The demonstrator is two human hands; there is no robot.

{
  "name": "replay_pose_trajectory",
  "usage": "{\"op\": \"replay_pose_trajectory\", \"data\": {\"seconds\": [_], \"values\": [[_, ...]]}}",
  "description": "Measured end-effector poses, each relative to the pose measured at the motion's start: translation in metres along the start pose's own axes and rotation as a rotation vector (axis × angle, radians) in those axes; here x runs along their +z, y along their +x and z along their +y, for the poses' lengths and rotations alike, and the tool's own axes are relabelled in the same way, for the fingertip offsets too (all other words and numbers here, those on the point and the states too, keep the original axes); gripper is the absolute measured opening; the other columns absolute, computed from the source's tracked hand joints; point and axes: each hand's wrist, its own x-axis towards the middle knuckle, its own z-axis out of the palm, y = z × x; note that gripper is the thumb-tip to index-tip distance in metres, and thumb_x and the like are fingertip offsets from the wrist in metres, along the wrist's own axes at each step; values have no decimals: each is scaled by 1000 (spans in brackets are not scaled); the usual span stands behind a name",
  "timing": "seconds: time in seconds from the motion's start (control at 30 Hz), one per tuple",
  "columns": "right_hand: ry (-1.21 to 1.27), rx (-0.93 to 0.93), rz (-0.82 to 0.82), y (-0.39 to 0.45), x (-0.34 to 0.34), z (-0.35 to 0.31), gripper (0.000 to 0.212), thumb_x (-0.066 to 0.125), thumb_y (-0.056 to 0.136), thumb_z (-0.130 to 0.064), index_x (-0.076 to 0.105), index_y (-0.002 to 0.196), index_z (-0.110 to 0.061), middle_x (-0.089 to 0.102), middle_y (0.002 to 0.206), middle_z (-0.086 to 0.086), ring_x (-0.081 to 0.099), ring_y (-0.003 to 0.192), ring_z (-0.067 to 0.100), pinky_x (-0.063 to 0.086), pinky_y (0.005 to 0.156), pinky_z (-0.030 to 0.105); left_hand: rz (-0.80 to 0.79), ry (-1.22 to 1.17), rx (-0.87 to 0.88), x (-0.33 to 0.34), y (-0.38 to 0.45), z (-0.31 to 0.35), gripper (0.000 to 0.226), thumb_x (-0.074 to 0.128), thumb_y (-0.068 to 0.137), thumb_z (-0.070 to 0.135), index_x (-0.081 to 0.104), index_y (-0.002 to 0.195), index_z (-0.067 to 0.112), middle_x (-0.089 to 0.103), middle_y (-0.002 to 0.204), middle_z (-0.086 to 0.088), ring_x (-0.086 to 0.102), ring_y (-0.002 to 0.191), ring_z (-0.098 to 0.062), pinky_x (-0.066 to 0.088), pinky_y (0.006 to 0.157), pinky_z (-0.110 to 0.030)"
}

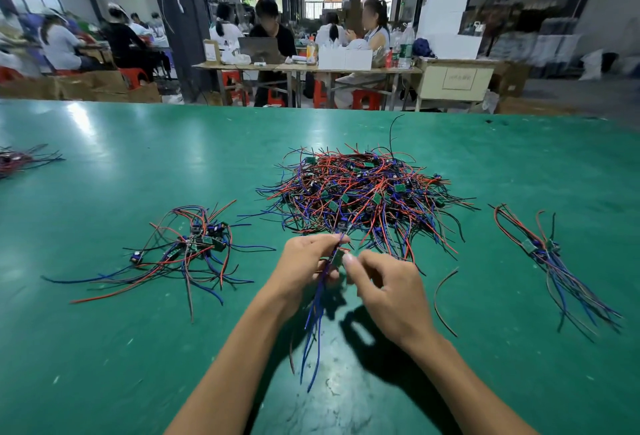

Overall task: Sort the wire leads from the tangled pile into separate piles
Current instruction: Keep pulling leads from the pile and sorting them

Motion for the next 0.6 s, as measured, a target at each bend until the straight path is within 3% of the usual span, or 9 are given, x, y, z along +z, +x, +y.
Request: {"op": "replay_pose_trajectory", "data": {"seconds": [0.13, 0.23, 0.33, 0.43, 0.6], "values": [[228, 329, 3, 13, 0, 11, 23, 56, 101, -36, 73, 88, -27, 70, 79, -13, 61, 71, 0, 44, 62, 14, -76, 106, -31, -2, -2, 1, 17, 61, 96, 25, 75, 94, 17, 71, 81, 3, 57, 52, -13, 52, 49, -23], [535, 507, -81, 22, -3, 10, 27, 49, 104, -33, 76, 100, -30, 74, 98, -12, 59, 74, -5, 44, 60, 7, -177, 206, -28, 1, -6, 0, 18, 59, 99, 22, 73, 89, 18, 64, 74, 2, 62, 60, -17, 51, 53, -24], [717, 580, -87, 28, -10, 11, 27, 52, 102, -37, 79, 103, -33, 75, 101, -19, 54, 81, 5, 46, 62, 13, -199, 336, 53, 2, -6, -2, 26, 61, 99, 19, 71, 75, 22, 60, 83, -4, 61, 74, -21, 48, 65, -30], [935, 643, -87, 30, -13, 15, 24, 64, 91, -42, 80, 104, -31, 73, 99, -12, 55, 78, 6, 40, 69, 25, -184, 477, 232, 4, -6, -3, 33, 63, 97, 14, 71, 69, 29, 59, 88, -13, 50, 81, -20, 37, 73, -30], [979, 622, -68, 29, -14, 19, 42, 78, 69, -42, 74, 106, -24, 75, 93, -9, 62, 67, 1, 40, 70, 24, 12, 691, 405, 0, -4, -6, 8, 71, 91, 28, 73, 88, 36, 49, 109, -3, 40, 112, -14, 35, 95, -27]]}}
